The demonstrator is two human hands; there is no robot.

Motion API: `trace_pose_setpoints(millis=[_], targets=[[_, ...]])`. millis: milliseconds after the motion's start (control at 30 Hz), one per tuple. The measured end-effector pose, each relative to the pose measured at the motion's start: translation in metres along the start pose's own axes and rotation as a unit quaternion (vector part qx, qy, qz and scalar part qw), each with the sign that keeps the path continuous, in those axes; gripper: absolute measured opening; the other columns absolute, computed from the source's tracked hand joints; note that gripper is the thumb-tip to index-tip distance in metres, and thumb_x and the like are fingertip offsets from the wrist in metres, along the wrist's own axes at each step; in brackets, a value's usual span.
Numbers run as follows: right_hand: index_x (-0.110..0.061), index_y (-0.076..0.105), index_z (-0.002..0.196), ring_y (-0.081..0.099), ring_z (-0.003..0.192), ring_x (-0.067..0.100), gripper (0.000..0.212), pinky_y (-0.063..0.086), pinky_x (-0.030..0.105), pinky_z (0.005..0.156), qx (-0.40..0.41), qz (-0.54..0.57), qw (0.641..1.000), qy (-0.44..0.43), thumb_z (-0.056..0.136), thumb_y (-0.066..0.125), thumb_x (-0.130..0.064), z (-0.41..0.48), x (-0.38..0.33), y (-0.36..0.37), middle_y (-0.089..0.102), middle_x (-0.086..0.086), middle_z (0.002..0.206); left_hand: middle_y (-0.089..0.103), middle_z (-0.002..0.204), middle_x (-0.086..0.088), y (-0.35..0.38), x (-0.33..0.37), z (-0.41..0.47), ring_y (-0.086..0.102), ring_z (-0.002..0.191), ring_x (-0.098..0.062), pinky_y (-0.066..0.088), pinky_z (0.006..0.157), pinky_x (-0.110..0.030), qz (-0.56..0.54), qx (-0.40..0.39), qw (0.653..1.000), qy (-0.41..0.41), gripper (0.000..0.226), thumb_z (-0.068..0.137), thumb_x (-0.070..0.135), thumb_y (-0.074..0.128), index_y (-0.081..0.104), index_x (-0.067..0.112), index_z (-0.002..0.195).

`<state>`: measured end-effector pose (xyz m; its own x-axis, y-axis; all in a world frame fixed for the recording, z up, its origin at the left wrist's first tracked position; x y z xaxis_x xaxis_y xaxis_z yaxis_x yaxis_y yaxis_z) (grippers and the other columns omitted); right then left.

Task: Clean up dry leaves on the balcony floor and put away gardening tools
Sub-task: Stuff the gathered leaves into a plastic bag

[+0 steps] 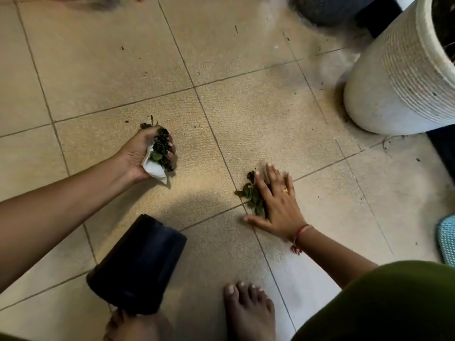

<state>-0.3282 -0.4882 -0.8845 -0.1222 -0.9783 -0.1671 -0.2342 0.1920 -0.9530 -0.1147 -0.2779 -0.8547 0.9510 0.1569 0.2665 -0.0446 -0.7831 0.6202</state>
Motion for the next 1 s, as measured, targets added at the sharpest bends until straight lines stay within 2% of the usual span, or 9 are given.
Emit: trace_pose_setpoints(millis=[100, 167, 267, 467, 533, 700, 800, 900, 1000], targets=[[-0.027, -0.003, 0.151, 0.001, 0.146, 0.029, 0.095, -0.001, 0.053, 0.116, 0.008, -0.027, 0.998, -0.057, 0.08, 0.035, -0.076, 0.041, -0.009, -0.009, -0.004, 0.012, 0.158, 0.052, 0.053, 0.003, -0.002, 0.003, -0.004, 0.049, 0.044, -0.007, 0.043, 0.043, -0.014, 0.007, -0.002, 1.0, 0.003, 0.042, 0.021, 0.01, 0.087, 0.055, 0.016, 0.048], [-0.025, 0.014, 0.15, 0.026, 0.139, 0.031, 0.083, 0.018, 0.052, 0.113, 0.024, -0.052, 0.993, -0.106, 0.085, 0.033, -0.071, 0.062, -0.014, -0.018, 0.02, 0.011, 0.155, 0.052, 0.051, 0.004, -0.005, 0.006, -0.006, 0.048, 0.043, -0.007, 0.043, 0.043, -0.013, 0.003, -0.005, 1.0, 0.007, 0.042, 0.02, 0.01, 0.088, 0.055, 0.016, 0.046], [-0.022, 0.043, 0.135, 0.054, 0.103, 0.029, 0.058, 0.043, 0.042, 0.086, 0.09, -0.091, 0.974, -0.186, 0.092, 0.036, -0.059, 0.076, -0.019, -0.029, 0.054, 0.01, 0.126, 0.052, 0.051, 0.004, -0.011, 0.008, -0.009, 0.049, 0.043, -0.007, 0.043, 0.042, -0.014, -0.006, -0.006, 1.0, 0.011, 0.042, 0.019, 0.01, 0.088, 0.055, 0.014, 0.045], [-0.021, 0.048, 0.12, 0.054, 0.066, 0.021, 0.027, 0.048, 0.031, 0.047, 0.094, -0.086, 0.955, -0.269, 0.098, 0.041, -0.034, 0.084, -0.024, -0.027, 0.057, 0.01, 0.101, 0.052, 0.051, 0.004, -0.015, 0.005, -0.011, 0.049, 0.042, -0.007, 0.042, 0.041, -0.014, 0.007, 0.032, 0.999, 0.014, 0.019, 0.055, 0.014, 0.072, 0.056, 0.015, 0.045], [-0.018, 0.047, 0.114, 0.053, 0.058, 0.021, 0.022, 0.047, 0.031, 0.045, 0.084, -0.063, 0.961, -0.255, 0.098, 0.042, -0.033, 0.087, -0.025, -0.029, 0.056, 0.008, 0.095, 0.051, 0.052, 0.004, -0.017, 0.004, -0.008, 0.048, 0.043, -0.007, 0.041, 0.041, -0.014, 0.009, 0.05, 0.999, 0.008, 0.03, 0.074, 0.017, 0.058, 0.055, 0.015, 0.044], [-0.011, 0.051, 0.092, 0.046, 0.05, 0.017, 0.028, 0.042, 0.028, 0.047, 0.082, -0.032, 0.974, -0.206, 0.1, 0.036, -0.033, 0.099, -0.032, -0.039, 0.053, 0.004, 0.077, 0.051, 0.051, 0.004, -0.01, 0.003, -0.009, 0.048, 0.045, -0.007, 0.04, 0.042, -0.013, 0.03, 0.042, 0.999, 0.016, 0.032, 0.074, 0.018, 0.055, 0.055, 0.016, 0.043], [-0.016, 0.045, 0.072, 0.042, 0.049, 0.013, 0.033, 0.034, 0.026, 0.05, 0.078, 0.091, 0.99, -0.079, 0.1, 0.036, -0.032, 0.109, -0.032, -0.051, 0.049, -0.002, 0.063, 0.051, 0.051, 0.004, -0.007, 0.003, -0.009, 0.048, 0.046, -0.006, 0.041, 0.042, -0.013, 0.016, 0.035, 0.999, 0.017, 0.039, 0.081, 0.017, 0.051, 0.055, 0.015, 0.043], [-0.012, 0.046, 0.058, 0.039, 0.045, 0.011, 0.043, 0.034, 0.023, 0.047, 0.107, 0.32, 0.937, 0.088, 0.099, 0.044, -0.024, 0.119, -0.027, -0.068, 0.047, 0.001, 0.052, 0.051, 0.052, 0.002, -0.002, -0.002, -0.009, 0.049, 0.047, -0.007, 0.041, 0.04, -0.015, -0.001, 0.034, 0.999, 0.016, 0.031, 0.074, 0.015, 0.055, 0.056, 0.013, 0.044], [-0.01, 0.047, 0.059, 0.043, 0.043, 0.005, 0.043, 0.036, 0.022, 0.046, 0.116, 0.483, 0.859, 0.124, 0.099, 0.045, -0.025, 0.128, -0.05, -0.092, 0.048, 0.005, 0.055, 0.052, 0.053, 0.0, 0.001, -0.011, -0.006, 0.05, 0.045, -0.009, 0.042, 0.039, -0.016, -0.013, 0.041, 0.999, -0.001, 0.039, 0.085, 0.016, 0.052, 0.056, 0.012, 0.047]])
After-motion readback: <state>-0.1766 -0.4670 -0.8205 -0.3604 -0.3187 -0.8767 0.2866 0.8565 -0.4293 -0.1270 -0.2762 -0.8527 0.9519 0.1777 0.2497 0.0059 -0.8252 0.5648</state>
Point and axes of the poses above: each hand's wrist, its own z-axis towards the middle knuckle, its own y-axis out of the palm, x = y × z, the point moved 4 cm from there along z, towards the middle knuckle
